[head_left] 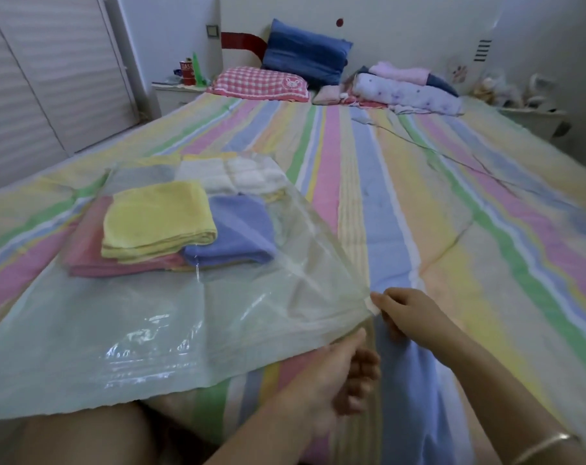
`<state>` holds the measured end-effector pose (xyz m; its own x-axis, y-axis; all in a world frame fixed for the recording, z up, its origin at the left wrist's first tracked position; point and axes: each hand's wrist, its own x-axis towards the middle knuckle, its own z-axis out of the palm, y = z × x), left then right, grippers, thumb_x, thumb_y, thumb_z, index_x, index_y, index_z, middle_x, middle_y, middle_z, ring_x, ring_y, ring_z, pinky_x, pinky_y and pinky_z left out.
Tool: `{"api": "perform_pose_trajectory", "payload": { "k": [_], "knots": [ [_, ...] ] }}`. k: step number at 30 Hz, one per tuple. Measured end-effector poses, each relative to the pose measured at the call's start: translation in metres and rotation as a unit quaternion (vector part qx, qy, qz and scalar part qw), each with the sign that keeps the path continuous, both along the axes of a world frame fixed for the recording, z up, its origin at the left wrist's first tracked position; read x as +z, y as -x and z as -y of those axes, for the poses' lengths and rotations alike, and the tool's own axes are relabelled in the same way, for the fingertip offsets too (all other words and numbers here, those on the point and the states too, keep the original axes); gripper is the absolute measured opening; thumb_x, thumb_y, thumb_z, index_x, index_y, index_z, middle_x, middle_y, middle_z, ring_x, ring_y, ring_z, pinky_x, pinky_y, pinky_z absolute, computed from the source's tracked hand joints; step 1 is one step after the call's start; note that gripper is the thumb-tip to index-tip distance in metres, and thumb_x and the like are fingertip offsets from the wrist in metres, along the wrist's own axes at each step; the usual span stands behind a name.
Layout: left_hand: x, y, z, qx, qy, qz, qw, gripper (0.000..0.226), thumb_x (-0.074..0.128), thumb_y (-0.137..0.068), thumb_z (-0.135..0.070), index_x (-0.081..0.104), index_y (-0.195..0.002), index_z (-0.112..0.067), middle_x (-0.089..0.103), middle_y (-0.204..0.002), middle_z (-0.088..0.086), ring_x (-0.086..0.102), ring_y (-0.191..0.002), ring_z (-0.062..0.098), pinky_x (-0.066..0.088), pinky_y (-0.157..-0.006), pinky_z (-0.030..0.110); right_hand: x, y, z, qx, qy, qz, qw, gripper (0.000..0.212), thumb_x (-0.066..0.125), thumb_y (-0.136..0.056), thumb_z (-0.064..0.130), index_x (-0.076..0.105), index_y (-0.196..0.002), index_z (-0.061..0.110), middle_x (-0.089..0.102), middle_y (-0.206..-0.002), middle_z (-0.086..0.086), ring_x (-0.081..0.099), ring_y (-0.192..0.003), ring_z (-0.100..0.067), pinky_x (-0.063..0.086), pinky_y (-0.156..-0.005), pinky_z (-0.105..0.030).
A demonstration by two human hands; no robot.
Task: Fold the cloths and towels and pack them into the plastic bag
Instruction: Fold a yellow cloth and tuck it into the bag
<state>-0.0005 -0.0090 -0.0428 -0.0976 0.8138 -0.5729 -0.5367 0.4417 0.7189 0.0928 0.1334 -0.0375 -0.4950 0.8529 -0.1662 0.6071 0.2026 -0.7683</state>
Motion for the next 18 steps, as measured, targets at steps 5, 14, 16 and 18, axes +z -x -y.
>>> {"api": "perform_pose_trajectory", "payload": {
  "k": [5, 14, 16, 18],
  "knots": [
    [-0.007, -0.014, -0.04, 0.152, 0.007, 0.179, 0.972, 0.04, 0.048, -0.096, -0.048, 0.052, -0.073, -0.015, 0.043, -0.054, -0.003, 0.031, -0.034, 0.005, 0.02, -0.027, 0.015, 0.007, -0.004, -0.008, 0.067, 0.087, -0.001, 0.994, 0.038, 0.048, -0.1, 0.026, 0.043, -0.064, 0.012, 0.044, -0.052, 0.0, 0.041, -0.047, -0.017, 0.039, -0.051, -0.029],
    [-0.014, -0.048, -0.07, 0.256, -0.013, -0.088, 0.963, 0.044, 0.048, -0.098, -0.038, 0.053, -0.062, -0.013, 0.045, -0.041, -0.007, 0.038, -0.034, 0.007, 0.029, -0.035, 0.019, -0.008, -0.01, -0.003, 0.099, -0.022, 0.001, 0.995, 0.036, 0.044, -0.101, 0.025, 0.045, -0.066, 0.014, 0.049, -0.059, 0.003, 0.045, -0.057, -0.01, 0.038, -0.064, -0.032],
    [-0.018, -0.05, -0.073, 0.28, -0.01, -0.097, 0.955, 0.042, 0.05, -0.096, -0.041, 0.057, -0.067, -0.012, 0.053, -0.046, -0.008, 0.049, -0.039, 0.008, 0.039, -0.038, 0.021, -0.01, -0.011, -0.001, 0.099, -0.016, -0.018, 0.995, 0.035, 0.044, -0.101, 0.023, 0.045, -0.068, 0.013, 0.049, -0.059, 0.004, 0.044, -0.056, -0.007, 0.038, -0.063, -0.03],
    [-0.026, -0.052, -0.081, 0.311, -0.001, -0.131, 0.941, 0.041, 0.052, -0.091, -0.049, 0.067, -0.078, -0.013, 0.069, -0.068, -0.005, 0.068, -0.064, 0.012, 0.058, -0.061, 0.032, -0.01, -0.012, 0.001, 0.092, -0.014, -0.033, 0.995, 0.035, 0.044, -0.101, 0.023, 0.044, -0.067, 0.014, 0.046, -0.056, 0.007, 0.041, -0.053, -0.006, 0.035, -0.059, -0.026]
  ]
}}
